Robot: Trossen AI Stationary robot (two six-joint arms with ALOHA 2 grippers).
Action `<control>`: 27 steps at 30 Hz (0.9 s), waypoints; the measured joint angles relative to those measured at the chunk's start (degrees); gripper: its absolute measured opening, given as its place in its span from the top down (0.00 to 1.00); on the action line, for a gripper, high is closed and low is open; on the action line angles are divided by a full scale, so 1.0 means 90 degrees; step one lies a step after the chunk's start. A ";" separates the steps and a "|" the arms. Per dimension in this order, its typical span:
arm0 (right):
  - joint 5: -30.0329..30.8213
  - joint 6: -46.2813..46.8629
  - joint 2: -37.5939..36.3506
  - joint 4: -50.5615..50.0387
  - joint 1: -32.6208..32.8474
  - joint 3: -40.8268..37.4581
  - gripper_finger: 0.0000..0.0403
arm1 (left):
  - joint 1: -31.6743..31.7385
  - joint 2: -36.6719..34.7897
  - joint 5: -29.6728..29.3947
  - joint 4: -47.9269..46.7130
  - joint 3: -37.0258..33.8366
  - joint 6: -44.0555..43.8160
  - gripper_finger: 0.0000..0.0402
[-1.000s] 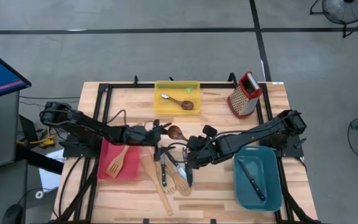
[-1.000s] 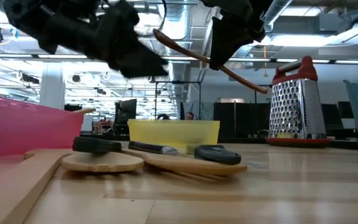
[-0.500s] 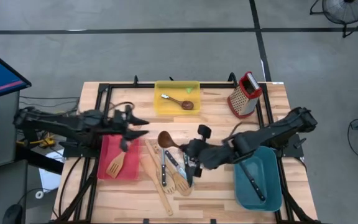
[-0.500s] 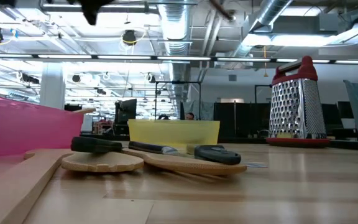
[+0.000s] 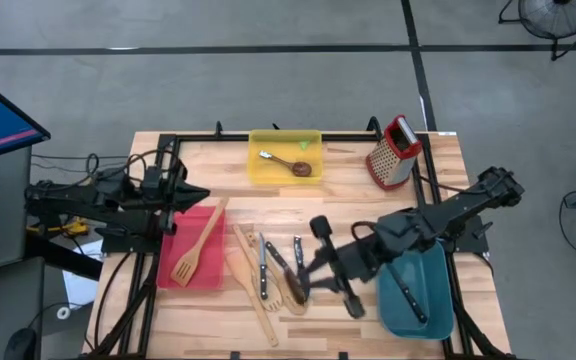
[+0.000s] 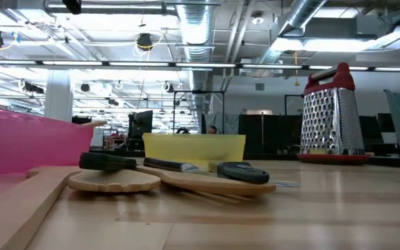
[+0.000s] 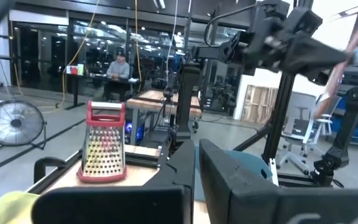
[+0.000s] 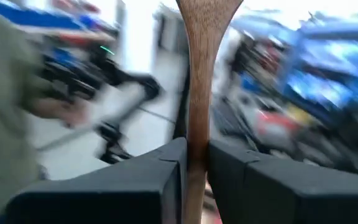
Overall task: Pick & Place Kitchen Items
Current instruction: Put the brown serving spoon into the yellow bin
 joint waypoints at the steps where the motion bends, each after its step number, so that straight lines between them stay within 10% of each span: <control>1: -0.0346 -0.0042 0.0006 0.0212 0.0014 -0.0002 0.88 | 0.0000 0.0003 0.0002 -0.0004 0.0000 0.0002 0.98; 6: -0.1624 -0.0124 0.0005 0.1180 0.0030 -0.0002 0.88 | 0.0000 0.0124 0.0003 -0.0031 0.0000 0.0012 0.98; 13: -0.1525 -0.0125 0.0003 0.1250 -0.0109 -0.0002 0.88 | 0.0000 0.0205 0.0022 -0.0062 0.0000 0.0012 0.98; 22: 0.2818 -0.0412 0.0019 0.0845 -0.0854 -0.0002 0.88 | 0.0000 0.0190 0.0020 -0.0070 0.0000 0.0011 0.98; 27: 0.3635 -0.0070 0.0213 0.0002 -0.1957 -0.0004 0.88 | 0.0000 0.0190 0.0019 -0.0071 0.0000 -0.0001 0.98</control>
